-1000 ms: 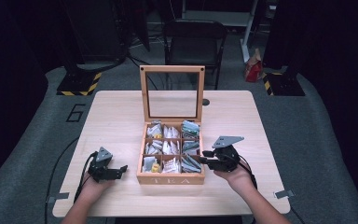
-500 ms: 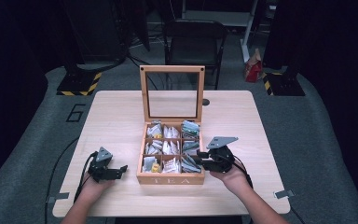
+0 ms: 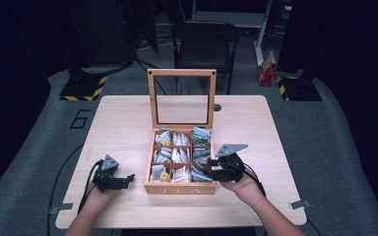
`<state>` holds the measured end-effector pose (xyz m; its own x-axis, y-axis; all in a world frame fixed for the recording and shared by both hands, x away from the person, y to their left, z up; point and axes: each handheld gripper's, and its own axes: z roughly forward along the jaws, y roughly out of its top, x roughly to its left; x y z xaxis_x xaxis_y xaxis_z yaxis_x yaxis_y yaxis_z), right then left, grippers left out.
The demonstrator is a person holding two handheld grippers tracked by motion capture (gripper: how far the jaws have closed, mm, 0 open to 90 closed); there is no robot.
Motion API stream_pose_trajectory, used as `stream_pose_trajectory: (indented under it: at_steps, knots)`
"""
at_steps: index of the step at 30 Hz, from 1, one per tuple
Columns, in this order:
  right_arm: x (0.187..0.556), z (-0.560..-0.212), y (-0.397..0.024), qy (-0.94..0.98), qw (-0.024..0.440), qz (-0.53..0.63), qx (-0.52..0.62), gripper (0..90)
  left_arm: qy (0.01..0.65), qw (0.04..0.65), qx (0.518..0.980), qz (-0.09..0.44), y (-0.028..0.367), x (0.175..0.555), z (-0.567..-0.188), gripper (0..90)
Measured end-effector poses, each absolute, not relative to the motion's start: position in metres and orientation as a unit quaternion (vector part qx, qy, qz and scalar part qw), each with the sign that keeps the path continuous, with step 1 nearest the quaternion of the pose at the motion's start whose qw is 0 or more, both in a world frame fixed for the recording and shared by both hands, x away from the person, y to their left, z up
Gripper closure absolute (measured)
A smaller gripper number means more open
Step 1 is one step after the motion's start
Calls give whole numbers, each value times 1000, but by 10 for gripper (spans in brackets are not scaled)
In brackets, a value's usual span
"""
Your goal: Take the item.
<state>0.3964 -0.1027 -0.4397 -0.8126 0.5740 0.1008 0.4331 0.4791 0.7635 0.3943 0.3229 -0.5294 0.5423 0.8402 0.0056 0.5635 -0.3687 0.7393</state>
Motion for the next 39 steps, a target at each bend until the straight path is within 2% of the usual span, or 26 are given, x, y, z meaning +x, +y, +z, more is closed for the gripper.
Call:
stream_pose_trajectory:
  at_steps: [5,13,27,39]
  knots:
    - [396,-443,-100,859,101,403,300,668,436,353,804,196,323,394,-529,145]
    - [399,-446,-99,861,100,397,302,754,436,353,804,196,323,394,-529,146]
    - [403,-452,-93,874,85,381,289,833,436,354,804,195,323,394,-529,147]
    - [404,-460,-87,879,75,375,284,851,436,355,803,196,323,394,-530,148]
